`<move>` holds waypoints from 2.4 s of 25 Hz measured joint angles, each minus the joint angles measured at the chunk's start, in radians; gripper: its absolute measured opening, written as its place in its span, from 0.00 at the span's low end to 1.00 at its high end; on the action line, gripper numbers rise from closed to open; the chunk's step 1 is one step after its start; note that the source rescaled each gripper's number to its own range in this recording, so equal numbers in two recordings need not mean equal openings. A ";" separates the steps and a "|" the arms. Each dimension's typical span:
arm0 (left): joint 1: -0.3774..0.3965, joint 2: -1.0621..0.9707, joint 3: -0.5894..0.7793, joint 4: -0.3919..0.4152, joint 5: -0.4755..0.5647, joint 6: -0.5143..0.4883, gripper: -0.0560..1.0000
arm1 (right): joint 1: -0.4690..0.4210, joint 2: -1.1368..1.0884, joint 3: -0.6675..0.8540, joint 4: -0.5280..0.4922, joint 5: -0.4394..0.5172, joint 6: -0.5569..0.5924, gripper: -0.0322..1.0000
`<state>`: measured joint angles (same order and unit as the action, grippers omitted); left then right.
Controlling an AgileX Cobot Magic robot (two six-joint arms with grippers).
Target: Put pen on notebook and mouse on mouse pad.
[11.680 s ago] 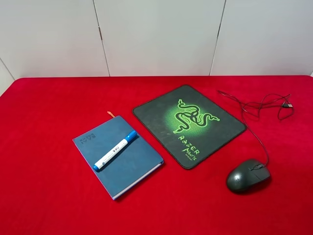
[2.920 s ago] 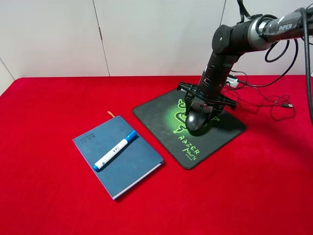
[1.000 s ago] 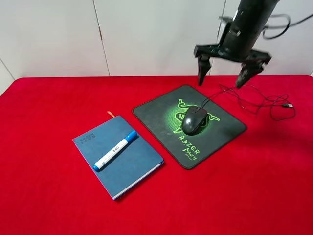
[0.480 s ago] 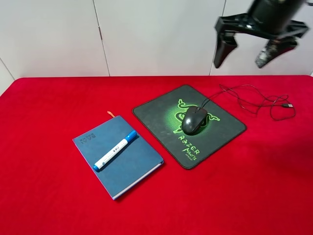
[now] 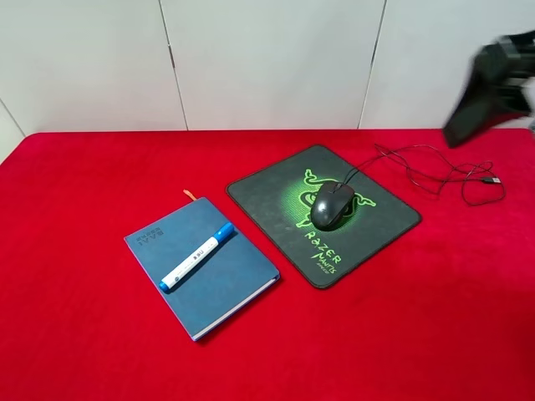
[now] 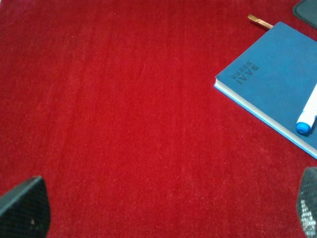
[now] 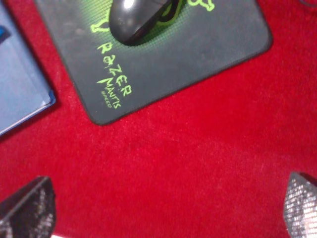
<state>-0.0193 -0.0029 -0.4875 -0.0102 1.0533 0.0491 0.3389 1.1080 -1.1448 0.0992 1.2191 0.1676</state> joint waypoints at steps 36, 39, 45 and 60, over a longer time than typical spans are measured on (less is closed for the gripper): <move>0.000 0.000 0.000 0.000 0.000 0.000 1.00 | -0.192 -1.016 0.547 -0.152 -0.097 -0.087 1.00; 0.000 0.000 0.000 0.000 0.000 0.000 1.00 | -0.245 -1.087 0.596 -0.152 -0.142 -0.092 1.00; 0.000 0.000 0.000 0.000 0.000 0.000 1.00 | -0.348 -1.113 0.655 -0.152 -0.182 -0.098 1.00; 0.000 0.000 0.000 0.000 0.000 0.000 1.00 | -0.353 -1.113 0.656 -0.152 -0.193 -0.099 1.00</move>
<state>-0.0193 -0.0029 -0.4875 -0.0102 1.0533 0.0491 -0.0146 -0.0048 -0.4885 -0.0525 1.0258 0.0685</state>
